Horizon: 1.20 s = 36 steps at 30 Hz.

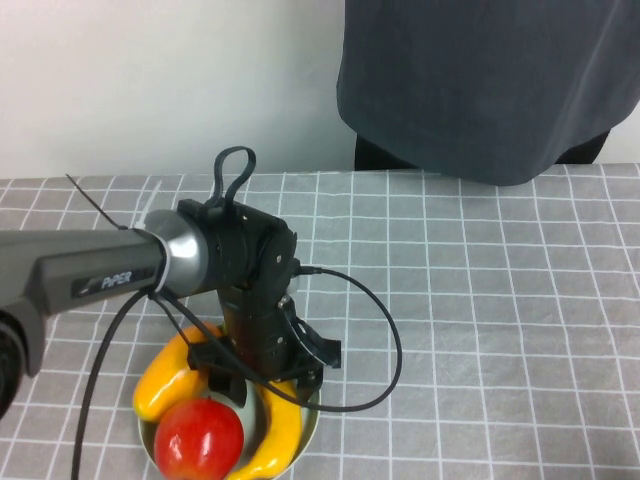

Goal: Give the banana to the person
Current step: Pick up the banana, then hand the grabbed banana to the person

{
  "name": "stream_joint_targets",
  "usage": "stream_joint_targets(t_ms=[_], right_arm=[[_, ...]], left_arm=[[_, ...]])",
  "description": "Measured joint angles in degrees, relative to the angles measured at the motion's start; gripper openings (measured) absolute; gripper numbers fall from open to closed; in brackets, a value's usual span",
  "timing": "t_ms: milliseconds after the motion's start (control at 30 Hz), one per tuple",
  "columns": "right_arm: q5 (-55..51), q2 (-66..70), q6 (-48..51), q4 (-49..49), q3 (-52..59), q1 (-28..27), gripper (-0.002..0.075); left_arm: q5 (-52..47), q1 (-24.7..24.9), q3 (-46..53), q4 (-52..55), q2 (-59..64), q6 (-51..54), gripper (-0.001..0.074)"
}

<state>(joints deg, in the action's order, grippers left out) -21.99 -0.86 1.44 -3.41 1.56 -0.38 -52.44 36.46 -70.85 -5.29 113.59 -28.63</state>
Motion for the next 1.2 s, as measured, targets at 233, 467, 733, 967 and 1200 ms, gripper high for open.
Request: stream_joint_targets(t_ms=[233, 467, 733, 967, 1200], right_arm=[[0.0, 0.0, 0.0, 0.0, 0.0, 0.0, -0.0011], [0.0, 0.0, 0.0, 0.0, 0.0, 0.0, -0.0011], [0.0, 0.0, 0.0, 0.0, 0.0, 0.0, -0.0011], [0.0, 0.0, 0.0, 0.0, 0.0, 0.0, -0.0011], [0.0, 0.0, 0.0, 0.0, 0.0, 0.0, -0.0011]], left_arm=[[0.22, 0.0, 0.0, 0.0, 0.81, -0.03, 0.0373], [0.67, 0.0, 0.0, -0.04, 0.09, 1.15, 0.0279], [-3.75, 0.0, -1.01, -3.17, -7.27, 2.35, 0.0279], [-15.42, 3.3, -6.73, -6.35, -14.44, 11.19, 0.0279], [-17.87, 10.09, -18.86, -6.22, -18.94, 25.25, 0.0279]])
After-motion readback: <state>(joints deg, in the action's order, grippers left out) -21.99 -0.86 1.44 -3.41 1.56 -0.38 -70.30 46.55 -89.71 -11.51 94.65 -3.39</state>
